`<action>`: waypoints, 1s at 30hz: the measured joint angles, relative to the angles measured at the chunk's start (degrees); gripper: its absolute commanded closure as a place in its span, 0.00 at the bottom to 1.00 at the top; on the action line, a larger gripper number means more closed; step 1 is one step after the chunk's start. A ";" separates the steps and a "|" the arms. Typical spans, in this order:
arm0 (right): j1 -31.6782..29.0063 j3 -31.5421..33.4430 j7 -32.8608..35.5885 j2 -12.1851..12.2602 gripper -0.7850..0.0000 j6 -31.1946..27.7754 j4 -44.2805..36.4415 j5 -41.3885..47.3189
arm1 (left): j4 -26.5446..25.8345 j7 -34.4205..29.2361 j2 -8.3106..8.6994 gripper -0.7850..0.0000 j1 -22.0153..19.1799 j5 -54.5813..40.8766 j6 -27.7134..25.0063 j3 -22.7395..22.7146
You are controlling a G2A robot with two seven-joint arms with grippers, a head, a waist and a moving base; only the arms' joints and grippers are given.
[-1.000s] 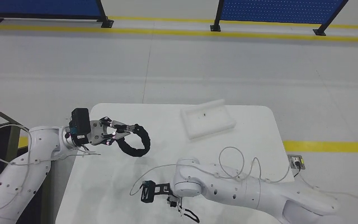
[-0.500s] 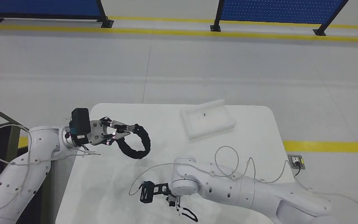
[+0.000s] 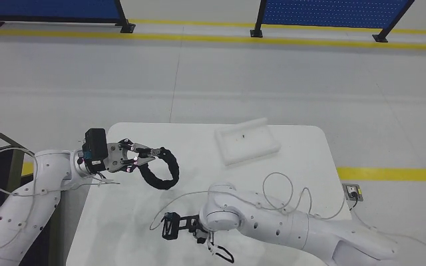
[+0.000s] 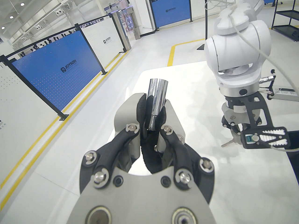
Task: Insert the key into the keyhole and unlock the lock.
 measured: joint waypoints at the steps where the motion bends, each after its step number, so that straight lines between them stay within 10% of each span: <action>1: -0.36 1.33 -0.79 0.57 1.00 0.29 -1.40 -0.11 | 0.00 0.00 0.00 1.00 0.00 0.00 0.00 0.00; 19: -5.93 27.86 1.35 9.07 1.00 9.63 -10.61 -6.33 | 0.00 0.00 0.00 1.00 0.00 0.00 0.00 0.00; 30: -2.51 26.52 4.60 8.30 1.00 12.97 -7.07 -14.29 | 0.00 0.00 0.00 1.00 0.00 0.00 0.00 0.00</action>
